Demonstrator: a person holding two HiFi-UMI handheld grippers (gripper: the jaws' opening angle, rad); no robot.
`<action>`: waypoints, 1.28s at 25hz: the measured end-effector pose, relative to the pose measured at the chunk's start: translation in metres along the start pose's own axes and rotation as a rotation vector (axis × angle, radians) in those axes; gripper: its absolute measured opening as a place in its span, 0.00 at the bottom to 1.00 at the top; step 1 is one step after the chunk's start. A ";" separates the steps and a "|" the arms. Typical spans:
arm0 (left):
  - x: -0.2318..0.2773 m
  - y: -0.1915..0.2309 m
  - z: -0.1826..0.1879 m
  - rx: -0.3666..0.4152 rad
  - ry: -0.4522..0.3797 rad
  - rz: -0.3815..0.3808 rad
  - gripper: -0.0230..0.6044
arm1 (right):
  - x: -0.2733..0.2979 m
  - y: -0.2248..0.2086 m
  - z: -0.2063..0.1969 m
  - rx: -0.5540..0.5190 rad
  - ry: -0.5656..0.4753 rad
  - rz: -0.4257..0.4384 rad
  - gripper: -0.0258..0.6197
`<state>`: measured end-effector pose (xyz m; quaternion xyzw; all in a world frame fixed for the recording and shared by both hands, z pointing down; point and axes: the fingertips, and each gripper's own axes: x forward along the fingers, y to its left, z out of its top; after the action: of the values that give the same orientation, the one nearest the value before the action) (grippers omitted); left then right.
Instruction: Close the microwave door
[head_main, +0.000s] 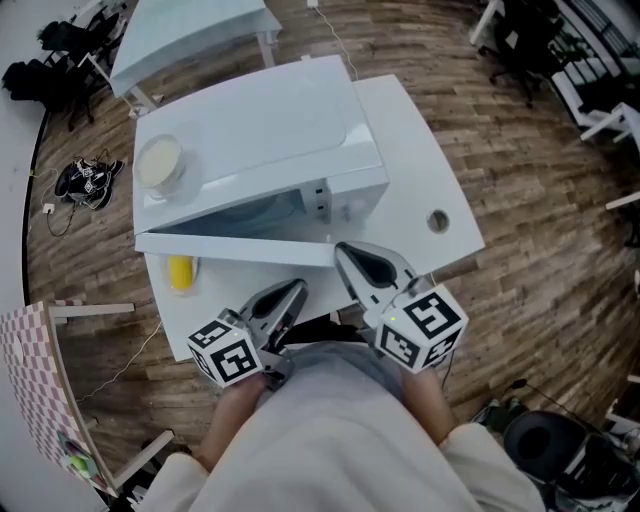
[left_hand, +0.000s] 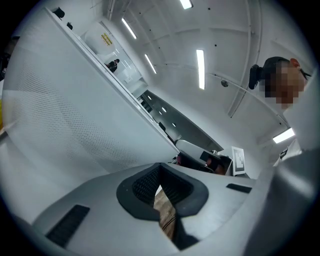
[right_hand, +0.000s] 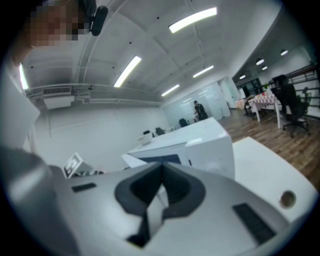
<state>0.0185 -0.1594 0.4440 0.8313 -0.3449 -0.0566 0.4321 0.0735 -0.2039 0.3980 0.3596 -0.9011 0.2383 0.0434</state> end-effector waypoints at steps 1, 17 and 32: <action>0.001 0.000 0.001 0.000 -0.001 0.000 0.06 | 0.001 -0.001 0.000 0.001 -0.002 0.000 0.07; 0.010 -0.002 0.017 -0.001 -0.024 -0.018 0.06 | 0.011 -0.012 0.008 0.005 -0.008 -0.007 0.07; 0.022 0.006 0.036 -0.012 -0.033 -0.030 0.06 | 0.026 -0.034 0.000 0.023 0.041 -0.047 0.07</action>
<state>0.0178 -0.1995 0.4308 0.8327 -0.3393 -0.0789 0.4304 0.0768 -0.2411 0.4182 0.3761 -0.8886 0.2550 0.0631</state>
